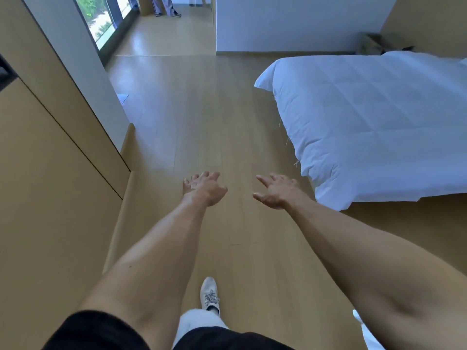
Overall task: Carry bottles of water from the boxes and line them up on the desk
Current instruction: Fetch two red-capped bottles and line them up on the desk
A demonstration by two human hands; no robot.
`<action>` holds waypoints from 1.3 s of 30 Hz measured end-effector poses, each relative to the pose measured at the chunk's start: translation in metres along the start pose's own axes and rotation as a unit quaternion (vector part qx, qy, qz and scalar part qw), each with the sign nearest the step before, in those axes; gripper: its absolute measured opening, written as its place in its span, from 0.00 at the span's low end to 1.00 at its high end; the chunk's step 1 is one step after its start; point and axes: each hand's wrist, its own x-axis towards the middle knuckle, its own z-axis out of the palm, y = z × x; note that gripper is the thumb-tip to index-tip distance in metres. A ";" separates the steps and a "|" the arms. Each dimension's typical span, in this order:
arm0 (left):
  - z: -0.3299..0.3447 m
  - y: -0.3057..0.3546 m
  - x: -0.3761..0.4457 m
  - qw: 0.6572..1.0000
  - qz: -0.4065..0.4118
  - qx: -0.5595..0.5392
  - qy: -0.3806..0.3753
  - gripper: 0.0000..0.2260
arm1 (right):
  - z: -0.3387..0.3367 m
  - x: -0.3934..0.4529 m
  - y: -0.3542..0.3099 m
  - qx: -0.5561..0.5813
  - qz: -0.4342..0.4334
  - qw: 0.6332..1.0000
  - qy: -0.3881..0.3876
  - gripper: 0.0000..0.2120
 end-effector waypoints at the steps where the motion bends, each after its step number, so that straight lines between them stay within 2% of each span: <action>1: -0.011 -0.004 0.020 1.000 0.005 -0.001 -0.005 0.27 | -0.010 0.017 -0.004 0.001 0.006 1.000 -0.002 0.33; 7: -0.074 -0.032 0.129 1.000 0.025 0.003 -0.016 0.27 | -0.068 0.116 -0.034 0.003 0.025 1.000 0.002 0.33; 15: -0.122 -0.041 0.249 0.999 0.046 0.008 -0.019 0.27 | -0.127 0.229 -0.055 0.003 0.037 0.999 -0.010 0.33; 24: -0.171 -0.054 0.398 1.000 0.013 0.022 -0.017 0.28 | -0.189 0.392 -0.075 0.010 0.000 1.000 -0.013 0.34; 31: -0.235 -0.053 0.520 0.999 -0.021 0.029 -0.014 0.28 | -0.262 0.526 -0.082 0.006 -0.028 0.999 -0.029 0.34; 39: -0.293 -0.054 0.634 0.999 -0.028 0.022 -0.007 0.28 | -0.327 0.641 -0.092 0.011 -0.036 0.999 -0.025 0.34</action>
